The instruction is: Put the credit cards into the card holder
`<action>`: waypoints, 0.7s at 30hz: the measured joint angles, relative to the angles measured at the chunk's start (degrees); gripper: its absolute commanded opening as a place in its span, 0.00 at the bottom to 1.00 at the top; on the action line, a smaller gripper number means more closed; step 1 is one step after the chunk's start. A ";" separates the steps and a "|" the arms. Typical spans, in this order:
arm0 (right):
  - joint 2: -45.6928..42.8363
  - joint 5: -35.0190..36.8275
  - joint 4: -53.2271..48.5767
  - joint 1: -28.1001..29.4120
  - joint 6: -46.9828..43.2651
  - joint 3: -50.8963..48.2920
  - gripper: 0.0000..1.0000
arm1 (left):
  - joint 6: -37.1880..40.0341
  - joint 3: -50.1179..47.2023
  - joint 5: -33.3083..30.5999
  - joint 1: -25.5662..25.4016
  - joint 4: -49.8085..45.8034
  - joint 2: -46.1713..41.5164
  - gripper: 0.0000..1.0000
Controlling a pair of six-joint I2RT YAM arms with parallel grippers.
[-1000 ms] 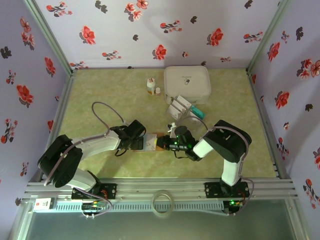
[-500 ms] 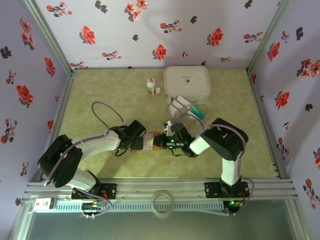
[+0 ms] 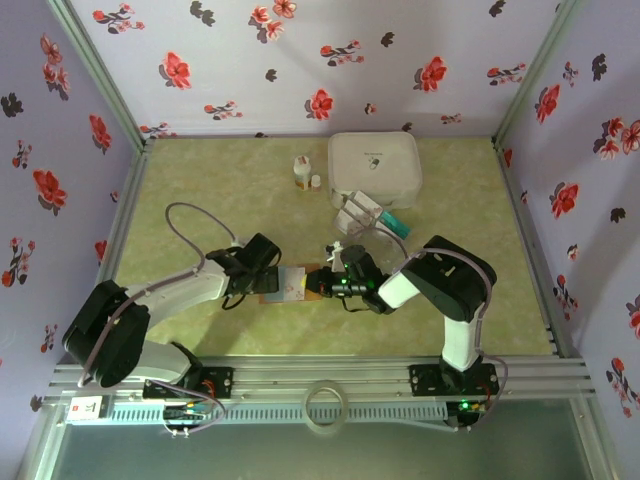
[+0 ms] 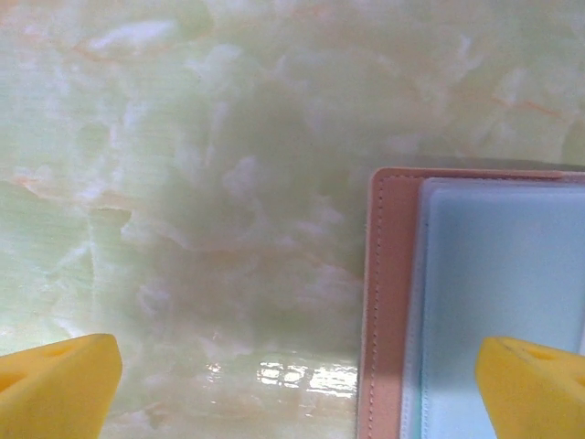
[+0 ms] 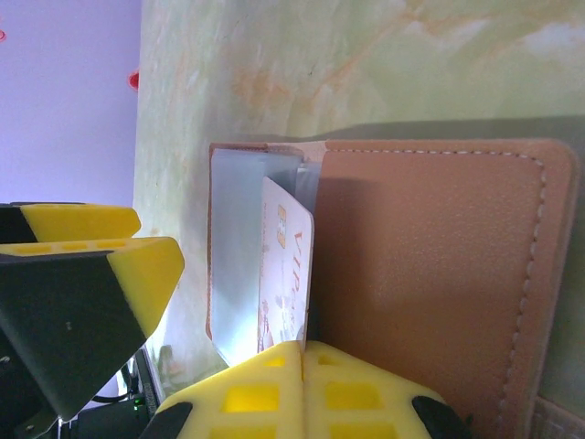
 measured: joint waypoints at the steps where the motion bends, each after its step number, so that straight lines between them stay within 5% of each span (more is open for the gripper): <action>1: 0.00 0.00 -0.02 0.00 0.00 0.00 0.00 | 0.00 -0.24 0.00 0.17 0.02 0.00 1.00; 21: -0.02 -3.02 -5.79 -0.74 -4.33 2.80 0.02 | 0.04 -3.13 0.24 2.03 1.16 1.86 1.00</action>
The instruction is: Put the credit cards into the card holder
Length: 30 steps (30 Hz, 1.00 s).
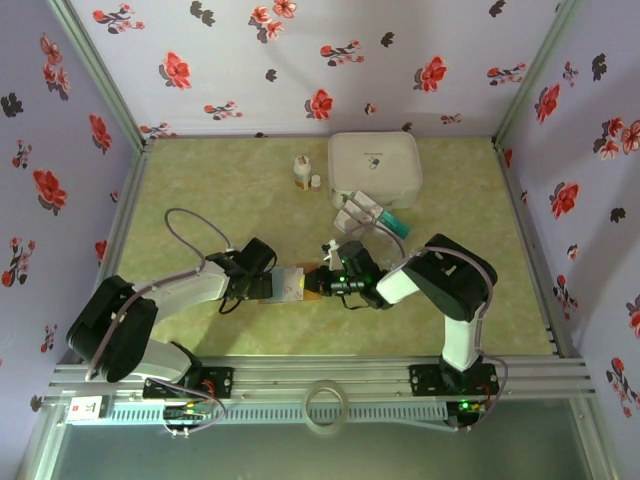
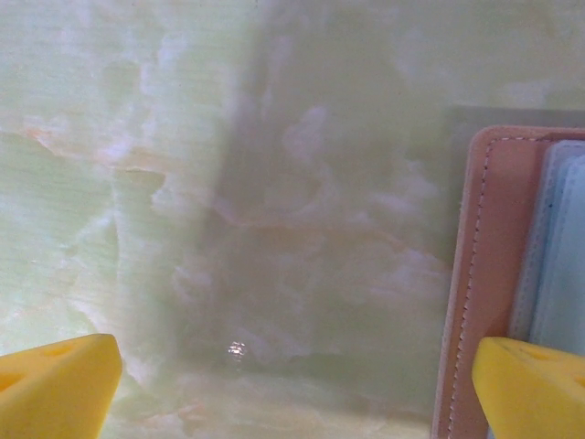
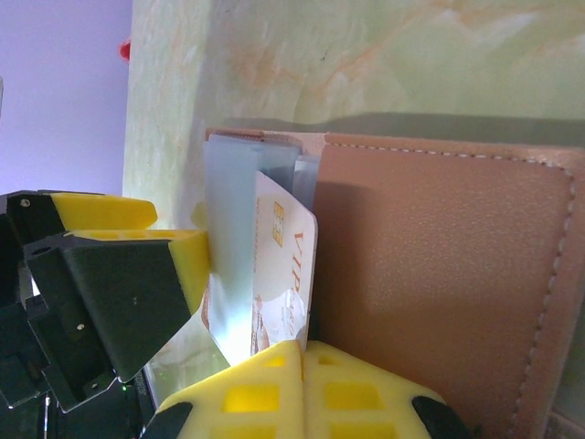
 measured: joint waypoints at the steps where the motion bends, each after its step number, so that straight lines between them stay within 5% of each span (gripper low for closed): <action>1: 0.00 -0.24 -0.28 -0.07 -0.17 0.15 0.02 | 0.00 -0.11 0.00 0.00 0.20 0.00 1.00; 5: 0.00 -0.83 -1.86 -0.20 -0.57 0.92 0.05 | 0.00 -0.26 0.17 0.00 0.46 0.00 1.00; 14: -1.60 -2.49 -7.23 -0.11 -1.99 3.52 0.33 | -0.02 -0.46 0.55 0.15 0.92 -0.02 1.00; 20: -4.76 0.09 -19.54 0.26 -5.95 7.41 0.46 | 0.11 -0.46 1.95 1.25 1.27 -0.52 1.00; 30: -10.16 5.11 -40.37 0.26 -12.72 15.61 0.46 | 1.40 1.27 3.48 6.71 -1.18 -3.96 1.00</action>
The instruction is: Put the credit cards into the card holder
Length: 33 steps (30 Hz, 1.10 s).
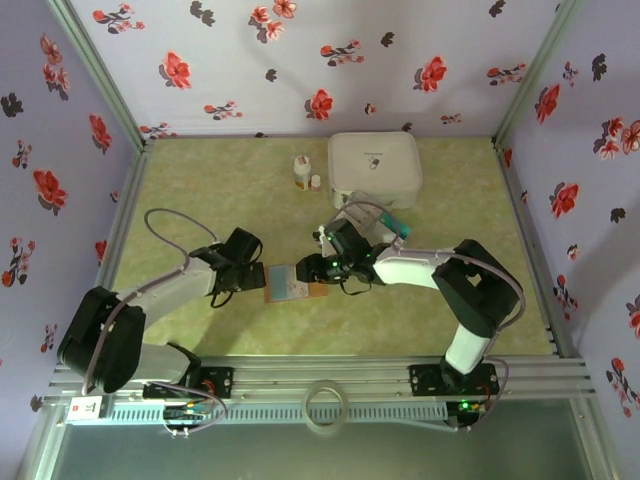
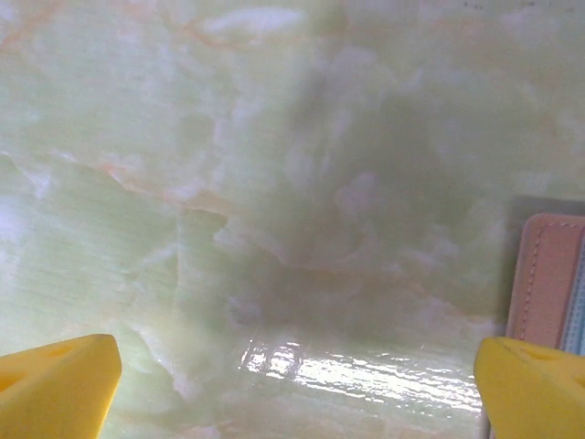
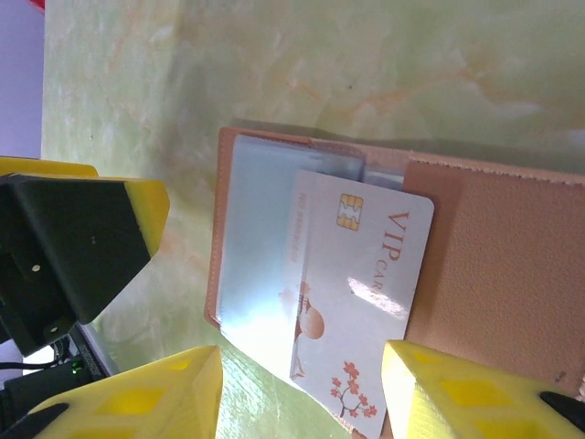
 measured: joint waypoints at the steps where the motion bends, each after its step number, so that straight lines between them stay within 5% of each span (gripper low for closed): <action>1: -0.44 0.68 -1.42 0.00 -0.39 0.55 0.42 | 0.22 0.13 0.04 0.04 -0.04 0.02 1.00; 6: -1.07 6.99 -11.67 0.00 -4.00 5.57 0.13 | 0.74 0.22 0.15 0.04 -1.38 1.03 1.00; 11: -0.61 12.26 -18.97 0.55 -6.78 8.87 0.03 | 0.96 1.18 -0.48 0.04 -2.97 3.91 1.00; 33: 8.41 15.56 -24.04 4.28 -8.07 14.93 0.00 | 2.23 4.68 -1.60 -0.92 -5.33 9.49 1.00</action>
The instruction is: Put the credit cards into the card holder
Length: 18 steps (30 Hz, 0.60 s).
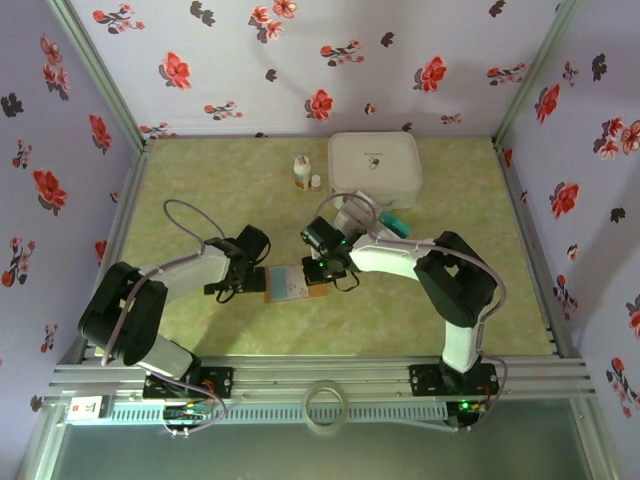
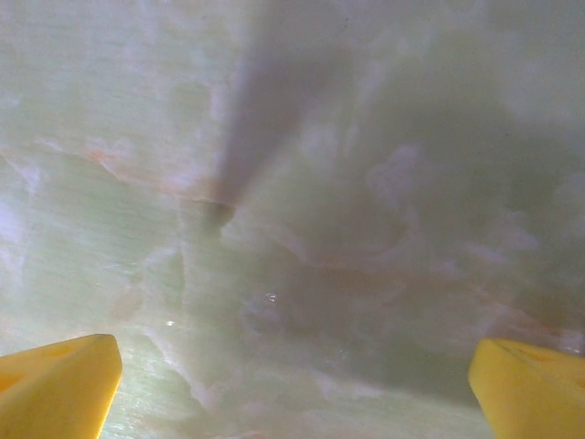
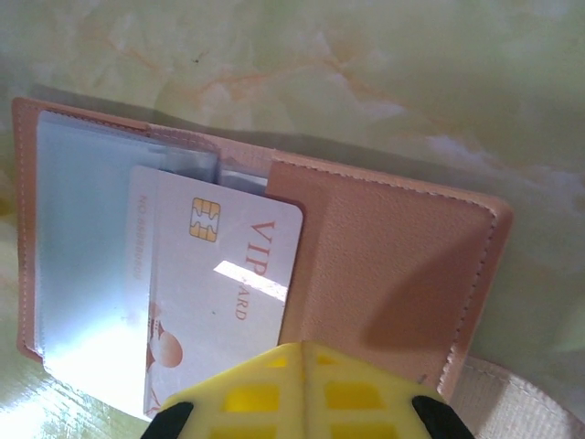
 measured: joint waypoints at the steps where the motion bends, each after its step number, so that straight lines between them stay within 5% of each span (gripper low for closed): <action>1: 0.17 0.00 0.02 0.09 0.00 0.22 0.00 | 0.00 0.11 -0.11 -0.09 -0.02 0.11 1.00; 18: 3.61 -0.24 -0.20 1.60 0.02 3.82 0.00 | 0.02 1.46 -2.16 -1.97 -1.01 1.97 1.00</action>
